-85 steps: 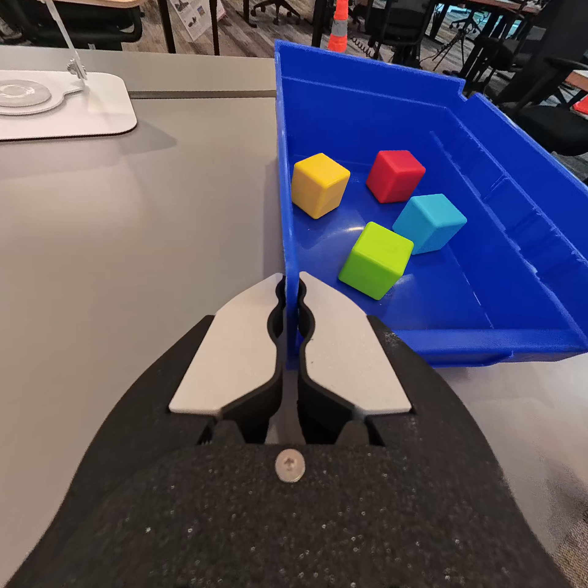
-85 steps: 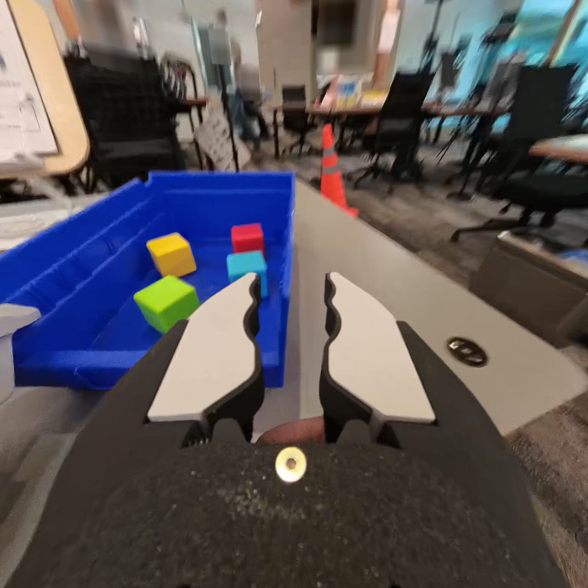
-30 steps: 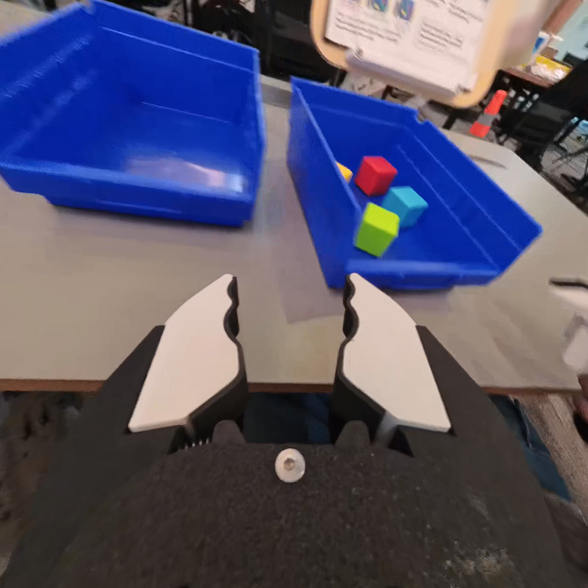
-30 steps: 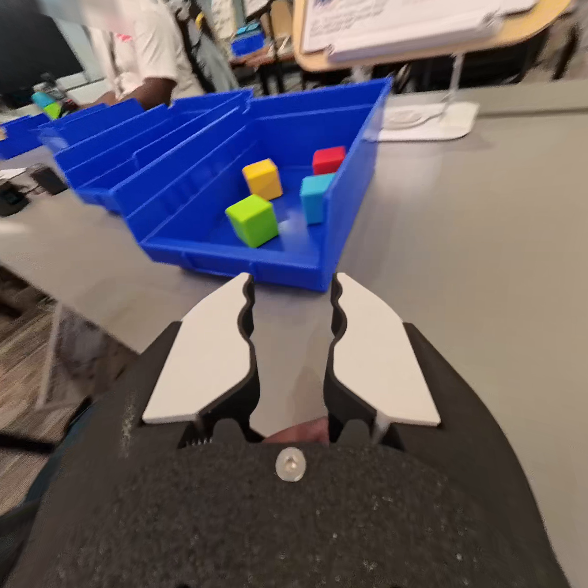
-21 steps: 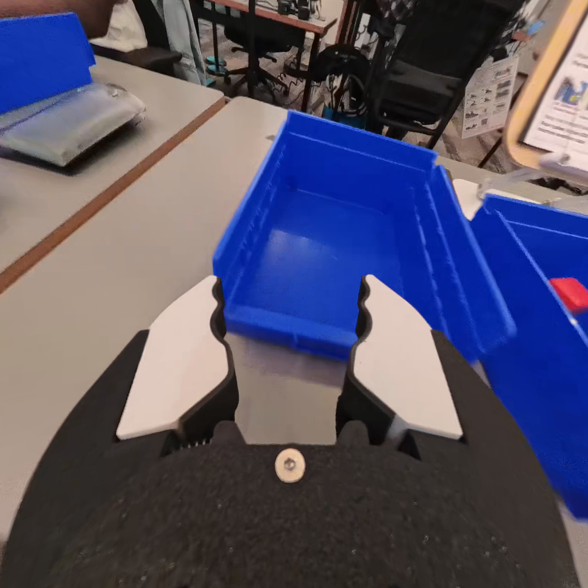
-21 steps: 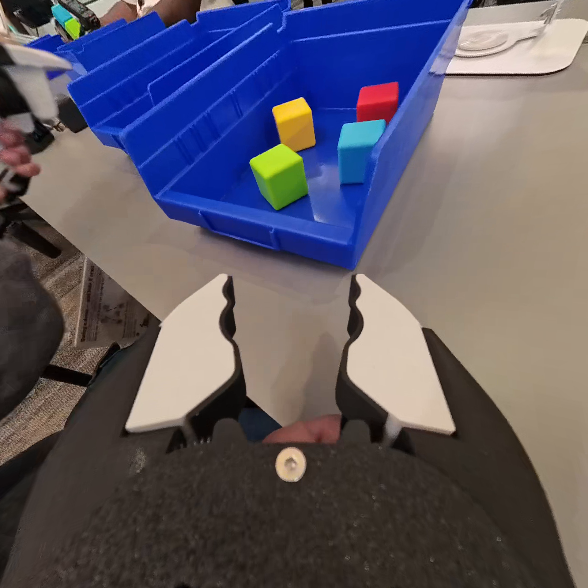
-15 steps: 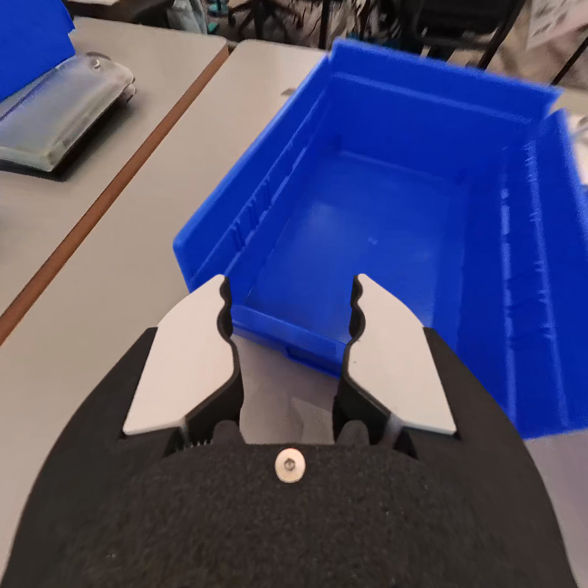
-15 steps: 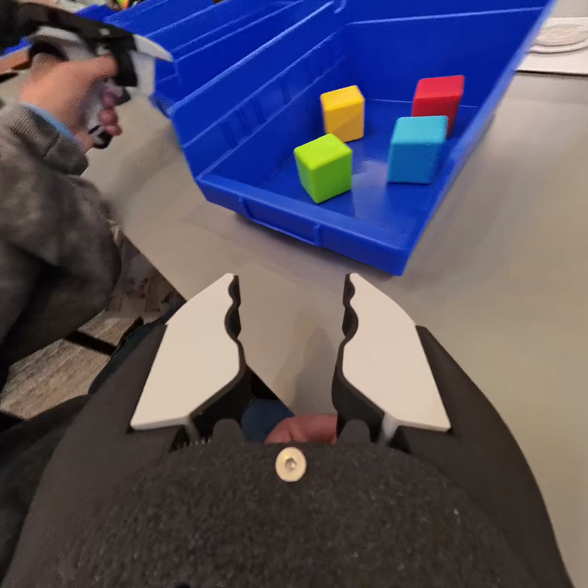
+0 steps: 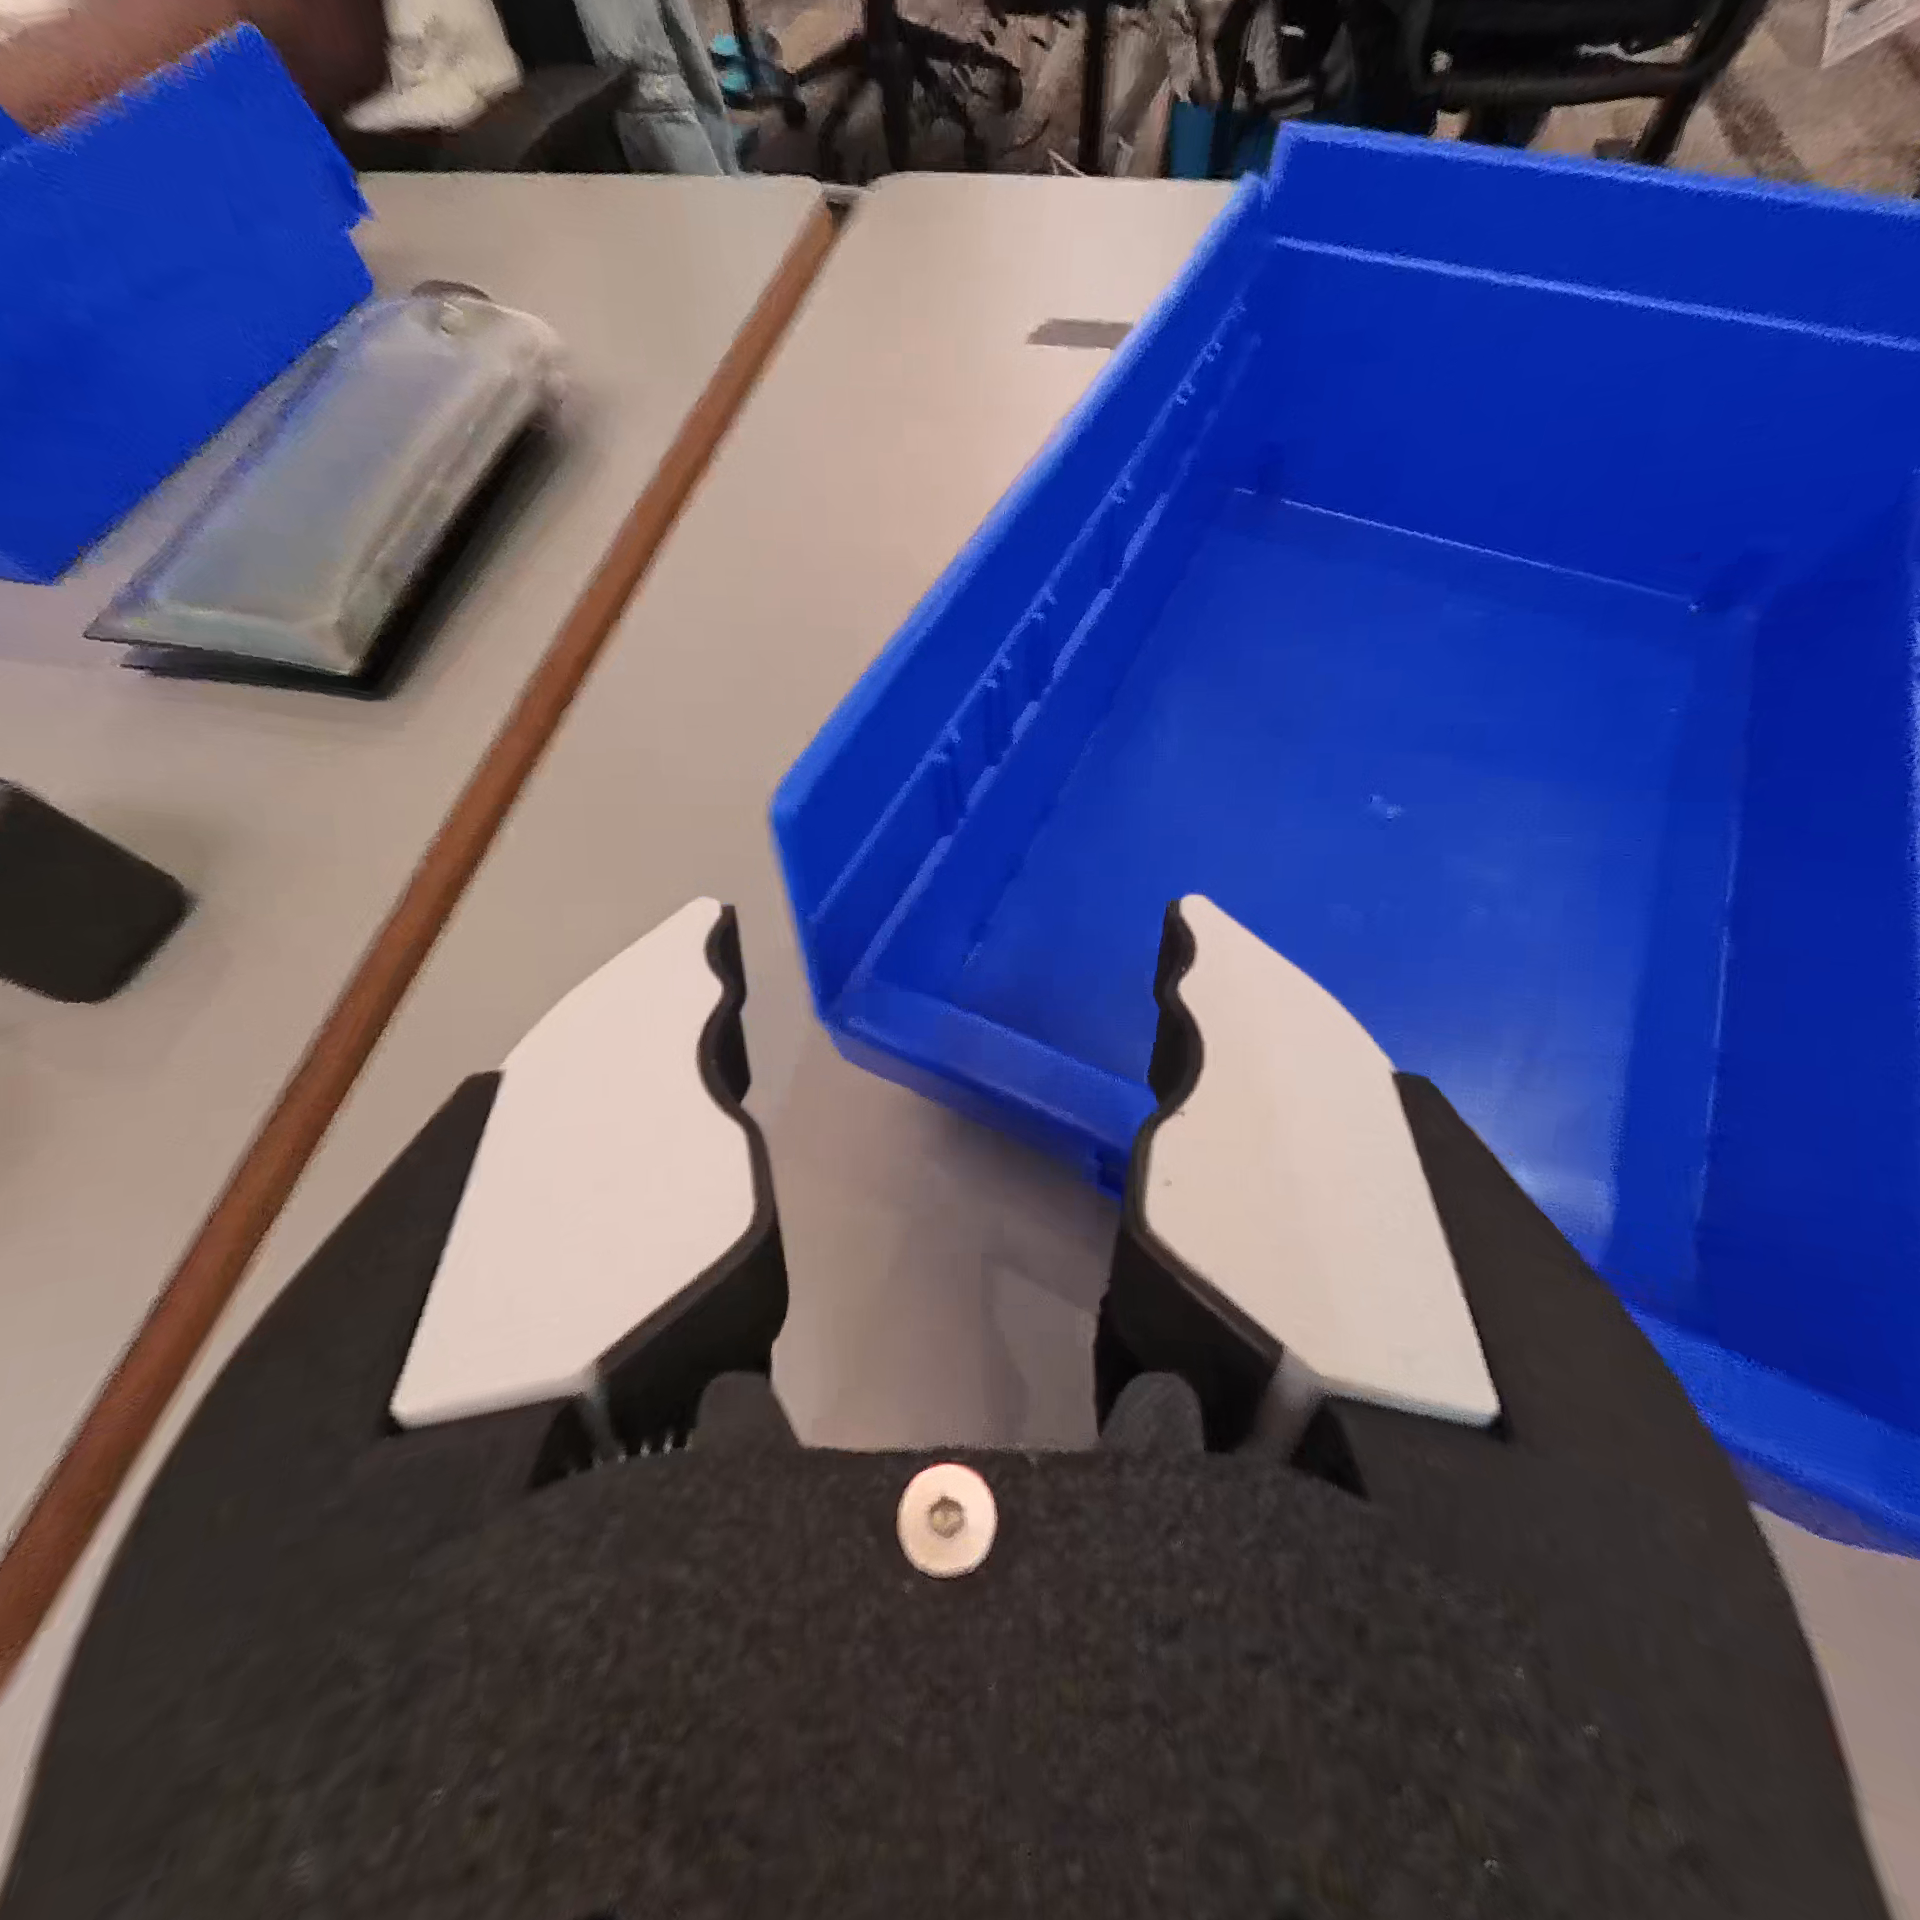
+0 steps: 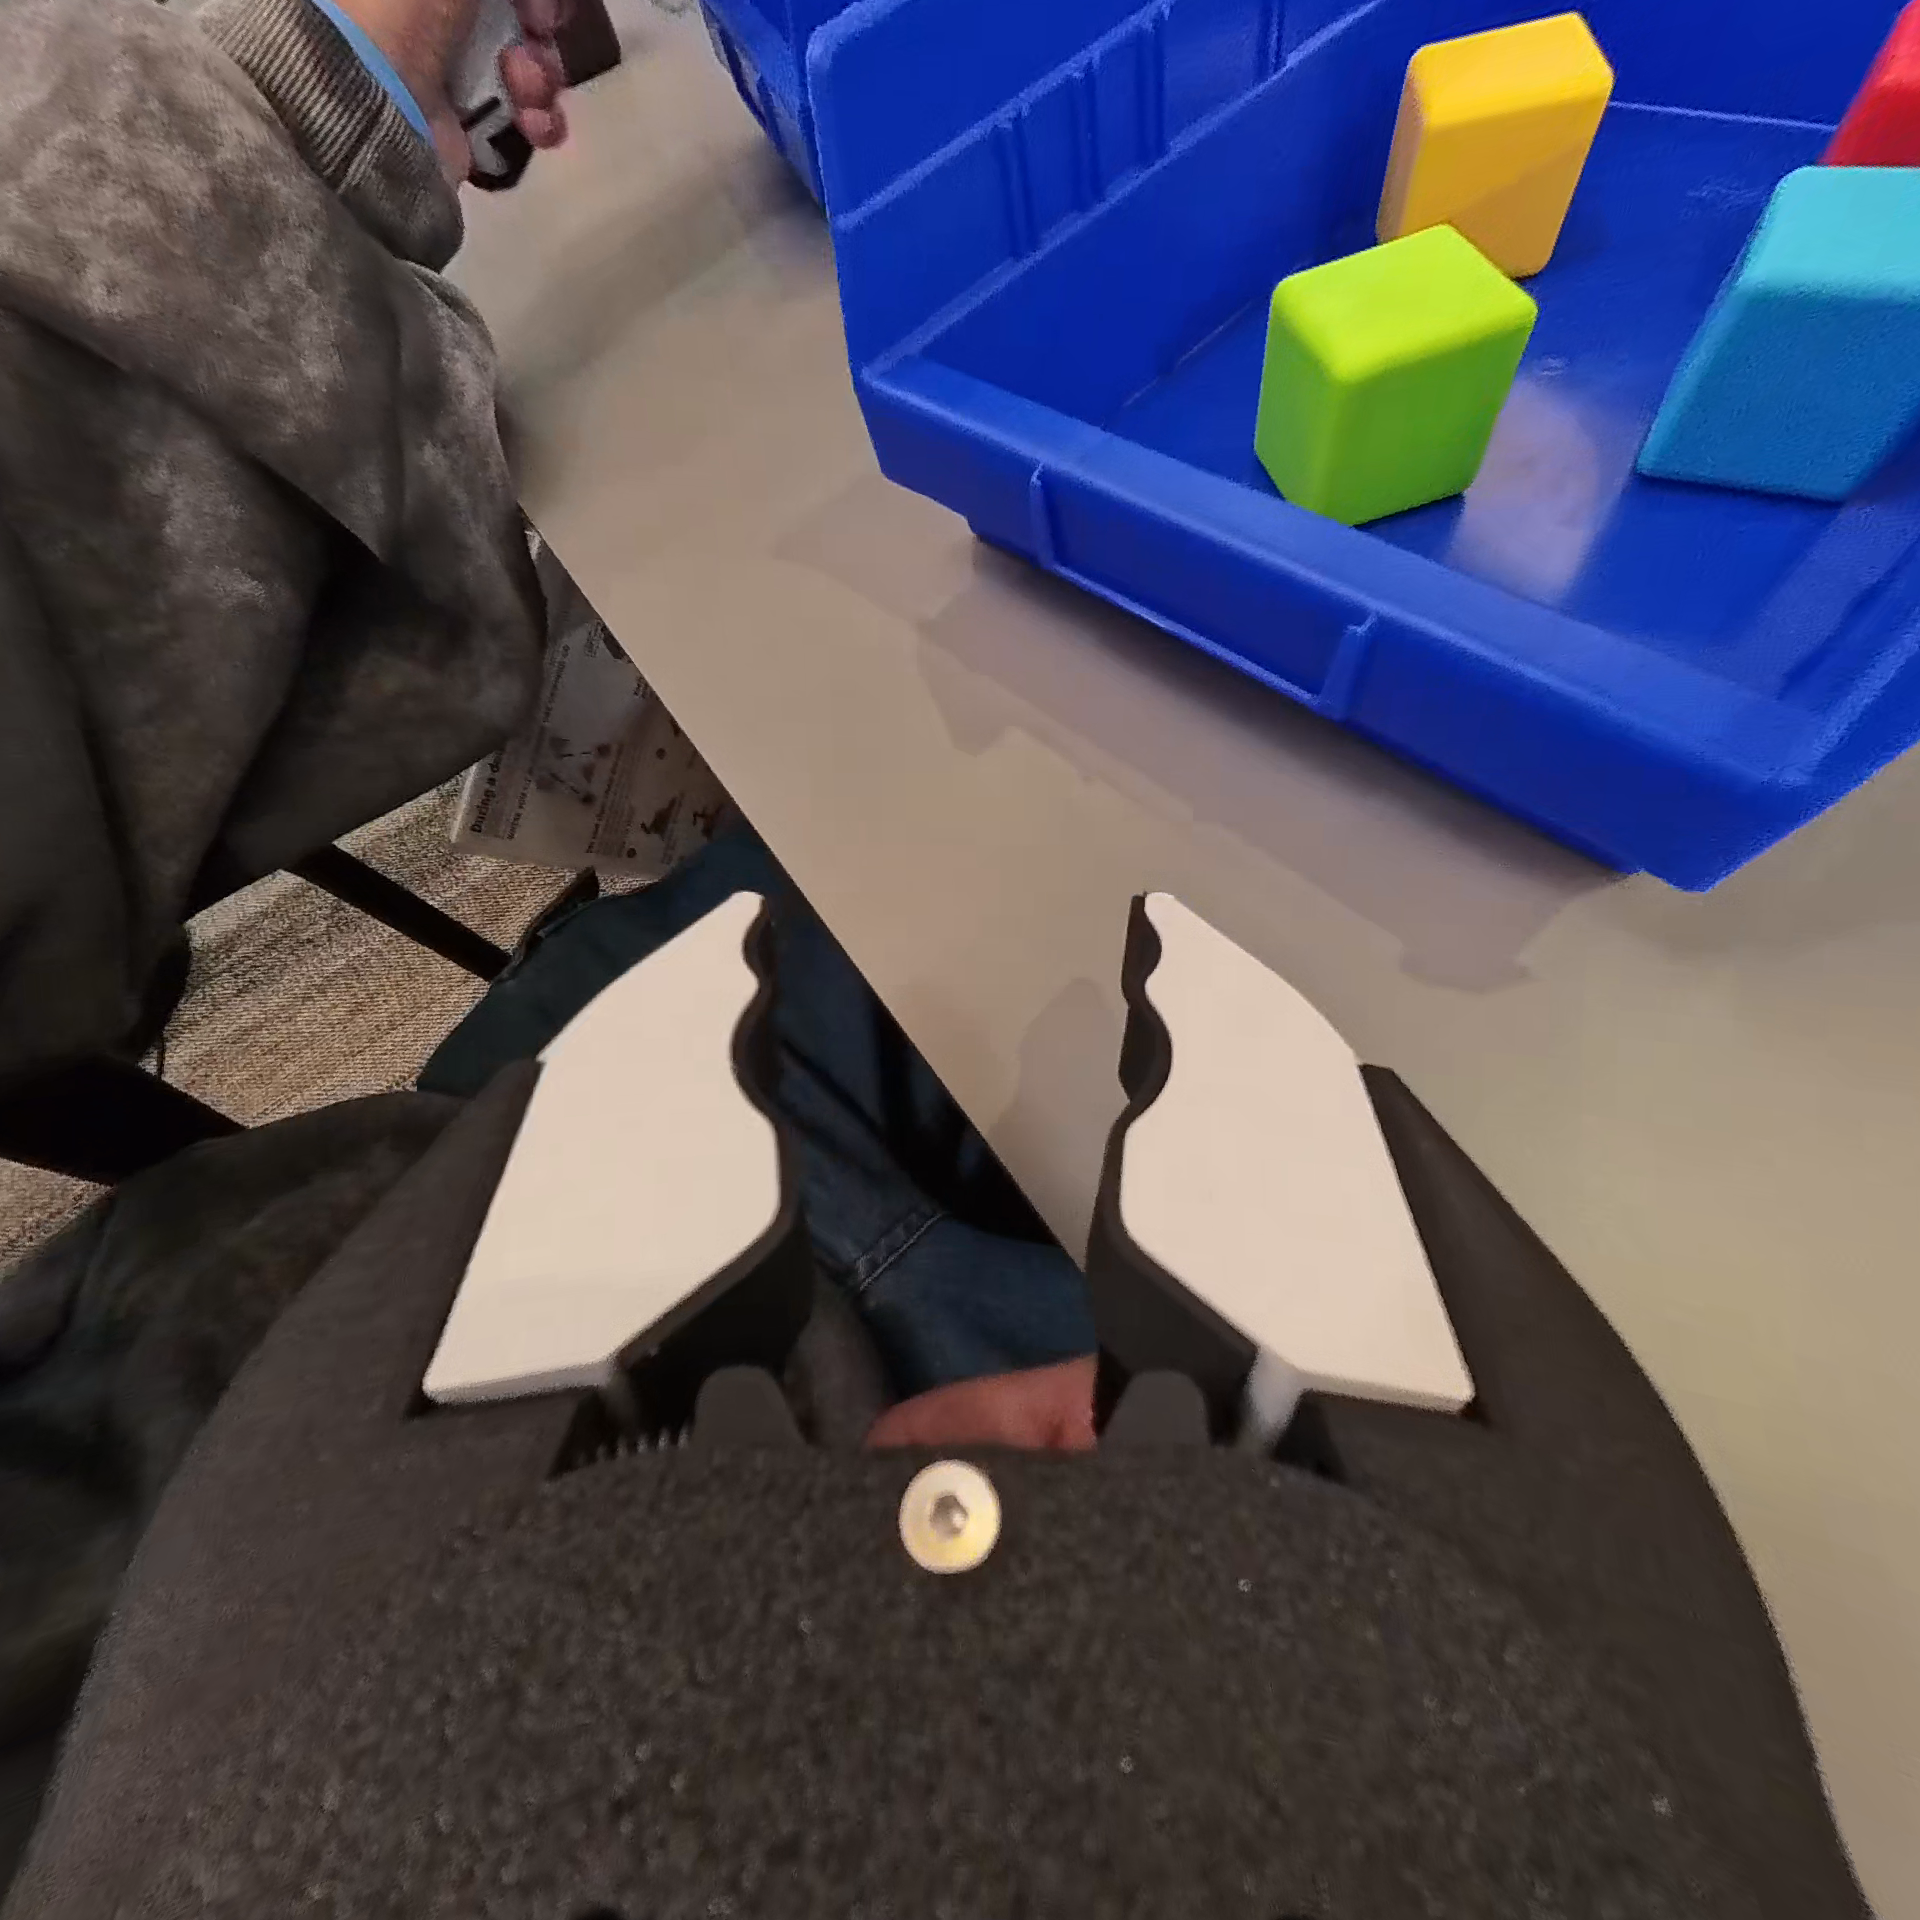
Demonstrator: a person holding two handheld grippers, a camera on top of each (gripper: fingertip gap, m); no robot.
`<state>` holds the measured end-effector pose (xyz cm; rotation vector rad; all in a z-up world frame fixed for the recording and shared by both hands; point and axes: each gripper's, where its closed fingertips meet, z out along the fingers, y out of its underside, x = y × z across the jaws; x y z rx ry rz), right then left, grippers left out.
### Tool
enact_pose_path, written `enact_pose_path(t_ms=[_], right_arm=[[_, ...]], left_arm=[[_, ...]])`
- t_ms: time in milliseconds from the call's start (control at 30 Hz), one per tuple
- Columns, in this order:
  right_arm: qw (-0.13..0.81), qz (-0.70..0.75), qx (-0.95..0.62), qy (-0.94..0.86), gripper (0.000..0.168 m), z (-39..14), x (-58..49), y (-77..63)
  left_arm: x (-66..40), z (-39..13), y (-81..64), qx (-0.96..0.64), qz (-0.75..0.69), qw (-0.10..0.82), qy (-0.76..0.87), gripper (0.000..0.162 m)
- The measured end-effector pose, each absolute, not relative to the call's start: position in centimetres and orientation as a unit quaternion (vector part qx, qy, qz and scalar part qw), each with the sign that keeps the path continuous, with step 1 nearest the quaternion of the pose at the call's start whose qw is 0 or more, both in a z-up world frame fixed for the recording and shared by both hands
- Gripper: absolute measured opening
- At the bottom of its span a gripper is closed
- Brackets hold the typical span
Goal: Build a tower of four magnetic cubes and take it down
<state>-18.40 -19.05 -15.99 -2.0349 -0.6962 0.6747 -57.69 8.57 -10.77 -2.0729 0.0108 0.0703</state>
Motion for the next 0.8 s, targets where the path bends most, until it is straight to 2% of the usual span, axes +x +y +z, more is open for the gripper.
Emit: enact_pose_path(t_ms=[100,167,200,267,333,433,467,533,800], right_arm=[[0.426,0.266,-0.818,-0.281,0.063,-16.3,-18.4,-19.0],[0.421,0.269,-0.818,-0.284,0.063,-16.6,-18.6,-19.1],[0.419,0.268,-0.818,-0.288,0.063,-16.7,-18.7,-19.2],[0.418,0.265,-0.817,-0.297,0.063,-16.8,-19.0,-19.3],[0.415,0.275,-0.813,-0.303,0.063,-16.6,-19.4,-19.5],[0.402,0.306,-0.806,-0.308,0.063,-16.5,-20.2,-20.1],[0.398,0.316,-0.804,-0.309,0.063,-16.4,-20.5,-20.3],[0.397,0.328,-0.802,-0.303,0.062,-16.2,-21.0,-20.4],[0.428,0.302,-0.812,-0.258,0.054,-16.4,-21.5,-19.6]], left_arm=[[-59.2,-9.5,8.4,-0.833,0.071,0.548,0.004,0.066],[-60.1,-10.0,9.5,-0.837,0.078,0.542,0.014,0.069],[-60.2,-10.5,10.3,-0.845,0.068,0.531,0.023,0.076],[-59.8,-11.5,12.0,-0.853,0.024,0.519,0.039,0.077],[-59.0,-12.0,13.1,-0.853,-0.044,0.519,0.039,0.063],[-57.8,-12.0,13.5,-0.847,-0.121,0.516,0.035,0.018],[-57.4,-11.9,13.2,-0.844,-0.145,0.515,0.035,0.012],[-56.2,-12.0,12.0,-0.842,-0.181,0.508,0.031,0.006],[-55.6,-12.1,2.3,-0.855,-0.049,0.515,-0.018,0.004]])
